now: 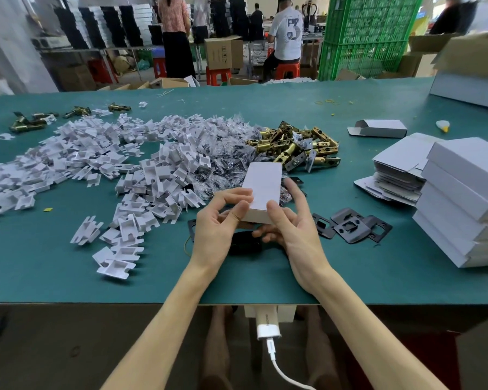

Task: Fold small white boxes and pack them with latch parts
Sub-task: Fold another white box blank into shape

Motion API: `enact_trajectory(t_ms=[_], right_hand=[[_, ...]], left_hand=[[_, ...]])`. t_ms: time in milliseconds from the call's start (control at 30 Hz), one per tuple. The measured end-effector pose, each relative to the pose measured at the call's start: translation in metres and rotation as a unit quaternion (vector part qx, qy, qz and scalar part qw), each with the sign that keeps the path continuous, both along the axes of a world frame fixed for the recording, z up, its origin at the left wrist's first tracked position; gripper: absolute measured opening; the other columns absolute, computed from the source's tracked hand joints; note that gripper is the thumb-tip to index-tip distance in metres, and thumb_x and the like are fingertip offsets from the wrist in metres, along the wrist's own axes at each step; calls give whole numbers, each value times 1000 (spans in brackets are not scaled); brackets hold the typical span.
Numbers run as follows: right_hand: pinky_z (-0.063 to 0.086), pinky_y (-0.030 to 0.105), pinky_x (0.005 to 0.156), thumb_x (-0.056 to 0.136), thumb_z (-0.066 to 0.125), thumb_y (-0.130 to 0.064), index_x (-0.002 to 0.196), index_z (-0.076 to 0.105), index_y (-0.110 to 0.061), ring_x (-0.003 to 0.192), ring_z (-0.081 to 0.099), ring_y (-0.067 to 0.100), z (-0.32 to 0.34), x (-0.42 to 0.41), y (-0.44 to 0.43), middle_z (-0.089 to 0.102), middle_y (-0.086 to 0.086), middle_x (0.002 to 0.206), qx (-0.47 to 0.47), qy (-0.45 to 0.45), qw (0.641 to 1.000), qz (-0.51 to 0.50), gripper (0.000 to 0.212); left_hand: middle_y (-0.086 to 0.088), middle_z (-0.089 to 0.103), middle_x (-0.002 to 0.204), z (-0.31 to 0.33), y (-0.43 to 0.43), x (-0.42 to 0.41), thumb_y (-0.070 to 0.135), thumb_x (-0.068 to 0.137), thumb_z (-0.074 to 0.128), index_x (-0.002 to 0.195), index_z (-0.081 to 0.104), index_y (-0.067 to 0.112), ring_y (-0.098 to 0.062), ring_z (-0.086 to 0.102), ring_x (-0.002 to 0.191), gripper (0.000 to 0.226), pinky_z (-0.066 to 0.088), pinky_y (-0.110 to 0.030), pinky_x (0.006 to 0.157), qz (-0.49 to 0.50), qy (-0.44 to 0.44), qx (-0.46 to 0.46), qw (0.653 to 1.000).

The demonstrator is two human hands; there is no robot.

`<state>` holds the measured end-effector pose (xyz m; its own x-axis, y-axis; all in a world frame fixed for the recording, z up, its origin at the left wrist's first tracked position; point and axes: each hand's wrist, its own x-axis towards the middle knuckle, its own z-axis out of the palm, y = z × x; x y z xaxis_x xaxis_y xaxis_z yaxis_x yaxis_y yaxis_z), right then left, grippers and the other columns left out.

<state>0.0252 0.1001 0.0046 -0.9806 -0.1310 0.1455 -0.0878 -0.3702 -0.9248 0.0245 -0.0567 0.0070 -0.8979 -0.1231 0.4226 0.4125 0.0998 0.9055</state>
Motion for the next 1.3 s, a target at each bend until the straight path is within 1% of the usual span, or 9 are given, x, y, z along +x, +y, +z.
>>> enact_trajectory(t_ms=[100, 200, 300, 433, 567, 767, 967, 1167, 1300], right_hand=[[55, 26, 63, 81, 79, -35, 155, 27, -29, 73, 72, 27, 0, -1, 0, 71, 18, 107, -8, -26, 999, -16, 90], [55, 27, 62, 86, 80, -28, 136, 54, -14, 73, 74, 29, -2, -1, 0, 73, 11, 107, 19, -3, 1000, -19, 58], [54, 27, 59, 83, 76, -46, 122, 62, -13, 74, 71, 26, 0, 1, 0, 73, 9, 105, 30, -2, 1000, -10, 54], [44, 24, 52, 84, 65, -59, 119, 63, -12, 64, 57, 16, 3, 2, -1, 66, 6, 86, 21, -22, 999, -17, 58], [60, 36, 82, 85, 71, -56, 124, 65, -20, 107, 68, 17, 1, 1, 0, 73, -2, 114, 7, -14, 1000, -20, 53], [60, 37, 86, 69, 86, -60, 127, 62, -15, 116, 68, 21, 3, 0, -1, 73, 2, 121, -16, -9, 1000, -23, 78], [58, 38, 86, 55, 86, -73, 136, 58, -21, 116, 67, 21, 0, -1, 0, 70, 3, 124, 14, 11, 998, -55, 100], [57, 50, 93, 63, 84, -70, 141, 58, -23, 121, 64, 31, 1, 0, -1, 69, 11, 126, 23, 21, 999, -28, 95], [57, 41, 90, 61, 86, -69, 144, 57, -22, 117, 67, 31, 1, 0, -1, 69, 14, 125, 10, 9, 1000, -22, 100]], left_hand=[[10, 64, 140, 1, 2, 0, 15, 105, 58, 116, 68, 6, -19, 65, 124, 18, 57, -55, 98, -15, -11, 5, 1000], [18, 66, 135, 0, 3, 0, 9, 106, 57, 133, 59, 10, -17, 72, 114, 27, 62, -42, 91, -25, -44, 58, 997], [-2, 69, 127, 1, 3, 0, 11, 107, 53, 127, 60, 18, -25, 70, 114, 22, 61, -43, 90, -12, -87, 81, 993], [-2, 72, 105, 6, 3, 2, 10, 110, 42, 113, 66, 13, -17, 67, 83, 25, 56, -31, 56, 6, -115, 125, 985], [-4, 66, 85, 7, 1, 5, 7, 108, 41, 102, 66, 13, -16, 61, 63, 27, 46, -29, 43, 3, -130, 95, 987], [-5, 73, 105, 3, 0, 4, 22, 102, 65, 108, 70, 9, -16, 65, 93, 15, 54, -36, 81, -6, -93, 36, 995], [1, 76, 120, 7, 3, 8, 73, 78, 72, 123, 69, 21, -14, 71, 107, 69, 57, -25, 85, -115, -108, 26, 987], [-1, 74, 127, 9, 3, 7, 36, 91, 72, 136, 63, 11, -17, 70, 116, 53, 54, -27, 92, -111, -104, 6, 988], [-4, 71, 133, 8, 3, 9, 43, 81, 75, 142, 58, 11, -22, 66, 124, 71, 53, -39, 104, -133, -108, -5, 985]])
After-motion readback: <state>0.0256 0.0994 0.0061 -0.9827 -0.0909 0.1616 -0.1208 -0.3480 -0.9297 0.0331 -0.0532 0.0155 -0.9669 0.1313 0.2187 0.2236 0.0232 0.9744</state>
